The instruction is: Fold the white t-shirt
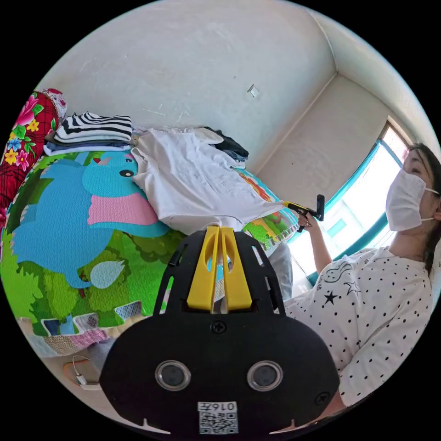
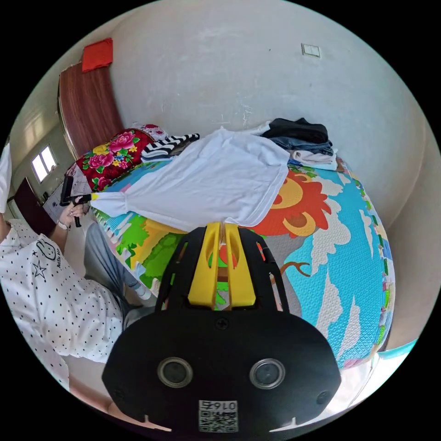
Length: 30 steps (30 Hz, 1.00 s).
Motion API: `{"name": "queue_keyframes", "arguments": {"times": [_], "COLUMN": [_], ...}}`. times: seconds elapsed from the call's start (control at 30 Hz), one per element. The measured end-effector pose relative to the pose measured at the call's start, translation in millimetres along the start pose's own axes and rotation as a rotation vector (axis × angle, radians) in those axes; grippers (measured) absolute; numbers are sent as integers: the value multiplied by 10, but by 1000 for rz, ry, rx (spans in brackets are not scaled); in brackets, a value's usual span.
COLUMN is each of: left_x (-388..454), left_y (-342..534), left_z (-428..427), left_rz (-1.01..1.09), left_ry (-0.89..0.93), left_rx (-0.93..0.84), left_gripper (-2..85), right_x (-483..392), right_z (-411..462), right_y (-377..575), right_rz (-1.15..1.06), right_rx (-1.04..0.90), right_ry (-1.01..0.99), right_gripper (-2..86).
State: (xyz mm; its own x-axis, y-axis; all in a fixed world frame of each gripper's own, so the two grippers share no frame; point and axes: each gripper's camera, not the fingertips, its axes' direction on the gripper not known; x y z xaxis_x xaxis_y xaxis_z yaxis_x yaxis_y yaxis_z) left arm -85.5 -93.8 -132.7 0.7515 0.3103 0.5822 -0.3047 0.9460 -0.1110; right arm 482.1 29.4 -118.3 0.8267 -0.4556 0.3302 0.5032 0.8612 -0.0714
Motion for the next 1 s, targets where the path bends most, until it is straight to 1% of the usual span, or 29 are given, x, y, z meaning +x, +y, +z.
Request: {"name": "queue_keyframes", "arguments": {"times": [0.03,0.17,0.23,0.33,0.4,0.43,0.5,0.53,0.57,0.6,0.63,0.67,0.7,0.77,0.83,0.93,1.0], "left_x": [23,113,166,304,456,487,558,562,561,542,522,467,378,194,-30,-418,-628], "left_y": [33,283,366,427,429,434,449,446,425,383,350,266,156,-46,-245,-508,-619], "left_z": [21,182,255,384,460,450,300,252,166,116,109,133,216,432,710,1190,1487], "left_rz": [2,-29,-19,45,125,133,123,113,92,69,55,34,17,-3,-13,-69,-89], "left_ry": [15,52,52,39,58,44,-58,-100,-202,-308,-357,-436,-488,-530,-543,-529,-443], "left_rx": [-9,-47,-67,-132,-200,-199,-144,-122,-77,-34,-17,9,10,-26,-68,-158,-204], "left_gripper": [-10,-10,-9,-8,-5,-3,14,19,27,32,33,35,36,37,37,36,32], "right_x": [-63,-298,-418,-653,-772,-828,-933,-1039,-1168,-1236,-1373,-1508,-1577,-1887,-2121,-2551,-2886], "right_z": [-4,145,193,241,314,369,418,421,409,400,378,345,329,336,421,696,925], "right_y": [64,279,384,577,645,644,600,566,540,529,506,478,462,384,310,175,93], "right_rz": [3,47,100,201,259,292,301,293,281,278,273,276,277,220,170,86,6], "right_rx": [3,-89,-81,-25,-45,-91,-172,-210,-227,-228,-215,-167,-134,-26,14,18,11], "right_ry": [19,121,132,170,209,229,271,335,432,484,572,616,619,539,476,385,289], "right_gripper": [7,9,11,18,26,36,52,63,73,75,78,82,84,94,96,99,101]}}
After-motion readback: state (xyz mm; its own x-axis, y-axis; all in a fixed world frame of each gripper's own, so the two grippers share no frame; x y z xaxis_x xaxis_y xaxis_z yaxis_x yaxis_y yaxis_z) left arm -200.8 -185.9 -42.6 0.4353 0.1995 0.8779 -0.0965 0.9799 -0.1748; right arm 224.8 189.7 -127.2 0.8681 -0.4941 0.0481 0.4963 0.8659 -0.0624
